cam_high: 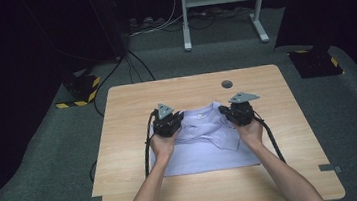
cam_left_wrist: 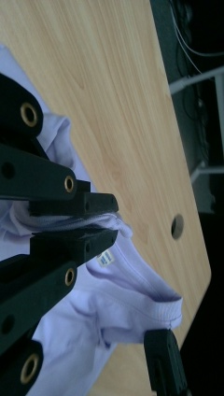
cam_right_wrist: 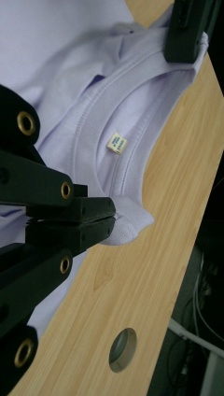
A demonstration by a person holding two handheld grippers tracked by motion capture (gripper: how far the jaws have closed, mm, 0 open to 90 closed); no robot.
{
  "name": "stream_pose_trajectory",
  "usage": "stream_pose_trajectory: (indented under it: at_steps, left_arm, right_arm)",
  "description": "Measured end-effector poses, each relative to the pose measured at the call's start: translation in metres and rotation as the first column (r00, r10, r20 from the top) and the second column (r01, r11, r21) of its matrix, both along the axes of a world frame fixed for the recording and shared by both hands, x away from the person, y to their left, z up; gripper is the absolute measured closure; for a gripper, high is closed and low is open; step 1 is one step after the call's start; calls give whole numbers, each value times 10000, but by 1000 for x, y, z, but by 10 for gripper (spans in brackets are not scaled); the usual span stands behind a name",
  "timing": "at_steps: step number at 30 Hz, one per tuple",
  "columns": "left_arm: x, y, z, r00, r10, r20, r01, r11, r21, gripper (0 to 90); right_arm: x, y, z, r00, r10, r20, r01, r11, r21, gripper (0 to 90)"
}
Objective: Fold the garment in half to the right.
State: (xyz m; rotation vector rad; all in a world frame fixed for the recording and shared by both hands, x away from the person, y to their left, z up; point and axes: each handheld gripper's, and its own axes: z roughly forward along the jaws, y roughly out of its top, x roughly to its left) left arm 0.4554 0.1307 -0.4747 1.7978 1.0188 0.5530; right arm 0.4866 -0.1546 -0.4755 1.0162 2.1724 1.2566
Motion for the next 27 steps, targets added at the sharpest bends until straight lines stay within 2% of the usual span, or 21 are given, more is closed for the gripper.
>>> stream_pose_trajectory:
  at_steps: [3, 4, 6, 7, 9, 12, 16, 18, 20, 22, 23, 25, 27]
  left_arm:
    - [-16, 3, -4, 9990, -428, -89, 429, 9990, 86, 825]
    - [-22, 4, -8, 9980, -563, -305, 568, 9982, 180, 825]
    - [-30, 5, -16, 9957, -709, -597, 730, 9967, 347, 824]
    - [-35, 5, -22, 9937, -780, -800, 826, 9950, 557, 824]
    - [-41, 6, -31, 9899, -808, -1164, 900, 9931, 756, 823]
    - [-46, 6, -44, 9860, -734, -1496, 895, 9906, 1036, 822]
    - [-46, 3, -59, 9872, -628, -1462, 868, 9828, 1633, 811]
    - [-45, 4, -62, 9887, -546, -1397, 747, 9870, 1423, 803]
    - [-45, 4, -62, 9893, -542, -1357, 734, 9873, 1411, 789]
    - [-47, 4, -59, 9897, -637, -1280, 792, 9896, 1200, 697]
    - [-50, 5, -56, 9906, -713, -1171, 821, 9925, 903, 642]
    - [-54, 7, -46, 9956, -578, -739, 611, 9972, 432, 534]
    - [-54, 10, -33, 9996, -204, -216, 204, 9998, -33, 413]
  right_arm:
    - [-20, -5, 1, 9990, 360, 247, -353, 9990, -289, 884]
    - [-25, -6, 0, 9987, 433, 250, -424, 9985, -340, 884]
    - [-38, -9, -7, 9977, 677, 92, -671, 9963, -528, 885]
    - [-42, -10, -11, 9973, 738, 21, -736, 9954, -620, 884]
    - [-52, -10, -23, 9955, 918, -240, -937, 9910, -953, 885]
    - [-61, -10, -41, 9932, 1000, -598, -1070, 9860, -1278, 884]
    - [-61, -11, -60, 9920, 886, -902, -1005, 9856, -1360, 884]
    - [-60, -12, -62, 9928, 857, -842, -952, 9887, -1160, 883]
    - [-60, -12, -62, 9932, 855, -793, -945, 9885, -1177, 867]
    - [-62, -13, -60, 9935, 873, -732, -952, 9890, -1131, 739]
    - [-62, -14, -58, 9933, 883, -748, -956, 9905, -993, 683]
    - [-66, -19, -49, 9945, 838, -630, -868, 9952, -463, 580]
    - [-66, -25, -39, 9971, 644, -406, -642, 9979, 56, 469]
